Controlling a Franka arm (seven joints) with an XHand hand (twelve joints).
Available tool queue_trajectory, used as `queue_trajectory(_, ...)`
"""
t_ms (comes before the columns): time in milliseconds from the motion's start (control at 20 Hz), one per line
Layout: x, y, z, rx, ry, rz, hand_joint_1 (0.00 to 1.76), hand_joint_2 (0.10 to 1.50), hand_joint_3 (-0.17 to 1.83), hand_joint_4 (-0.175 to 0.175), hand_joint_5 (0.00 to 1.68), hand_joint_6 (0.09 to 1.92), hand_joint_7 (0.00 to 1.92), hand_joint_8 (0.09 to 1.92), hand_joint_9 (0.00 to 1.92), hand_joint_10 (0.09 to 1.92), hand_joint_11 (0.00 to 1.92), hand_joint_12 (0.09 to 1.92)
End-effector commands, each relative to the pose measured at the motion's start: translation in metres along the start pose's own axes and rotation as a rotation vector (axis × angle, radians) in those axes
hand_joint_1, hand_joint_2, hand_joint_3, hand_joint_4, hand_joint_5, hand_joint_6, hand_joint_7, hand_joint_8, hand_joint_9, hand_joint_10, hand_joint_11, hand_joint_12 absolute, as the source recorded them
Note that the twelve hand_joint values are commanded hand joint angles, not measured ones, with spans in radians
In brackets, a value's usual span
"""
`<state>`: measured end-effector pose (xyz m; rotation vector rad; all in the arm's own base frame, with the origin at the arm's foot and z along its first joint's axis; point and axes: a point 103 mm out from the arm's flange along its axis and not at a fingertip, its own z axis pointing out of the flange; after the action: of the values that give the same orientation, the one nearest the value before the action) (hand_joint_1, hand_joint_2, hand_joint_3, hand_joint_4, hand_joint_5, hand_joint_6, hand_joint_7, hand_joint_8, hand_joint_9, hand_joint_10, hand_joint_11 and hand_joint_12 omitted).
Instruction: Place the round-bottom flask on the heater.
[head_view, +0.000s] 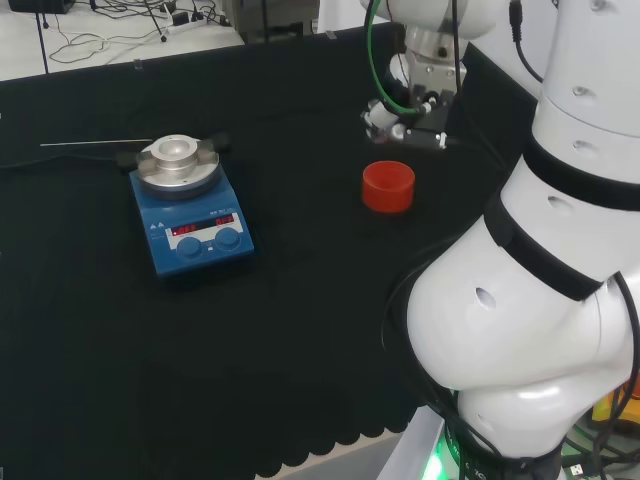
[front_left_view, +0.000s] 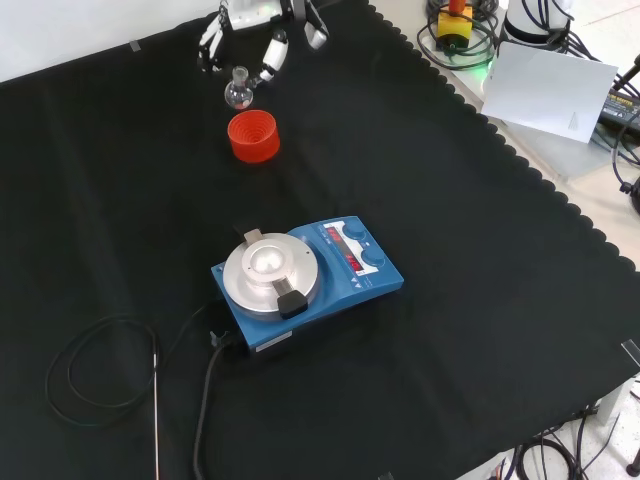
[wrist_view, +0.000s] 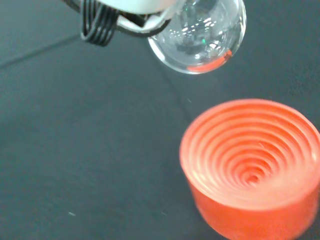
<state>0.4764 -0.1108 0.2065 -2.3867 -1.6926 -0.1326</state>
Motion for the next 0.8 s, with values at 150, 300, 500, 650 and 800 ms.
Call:
queue_trajectory(150,0.070,-0.024,-0.021,0.012,-0.027,-0.090,1.10,0.73,0.82,-0.081,0.99,1.23,0.49,0.74,0.73,0.62,0.58,1.28)
queue_trajectory(300,0.096,-0.024,-0.024,0.019,-0.030,-0.128,1.10,0.73,0.83,-0.081,0.99,1.23,0.50,0.74,0.74,0.62,0.58,1.28)
queue_trajectory(500,0.132,-0.022,-0.027,0.025,0.001,-0.183,1.10,0.73,0.83,-0.082,0.99,1.24,0.50,0.74,0.74,0.62,0.58,1.28)
queue_trajectory(650,0.162,-0.020,-0.029,0.036,-0.013,-0.232,1.10,0.72,0.84,-0.082,0.99,1.24,0.50,0.74,0.74,0.62,0.58,1.28)
queue_trajectory(800,0.190,-0.017,-0.027,0.051,-0.028,-0.283,1.10,0.72,0.84,-0.082,0.99,1.24,0.50,0.74,0.74,0.62,0.59,1.28)
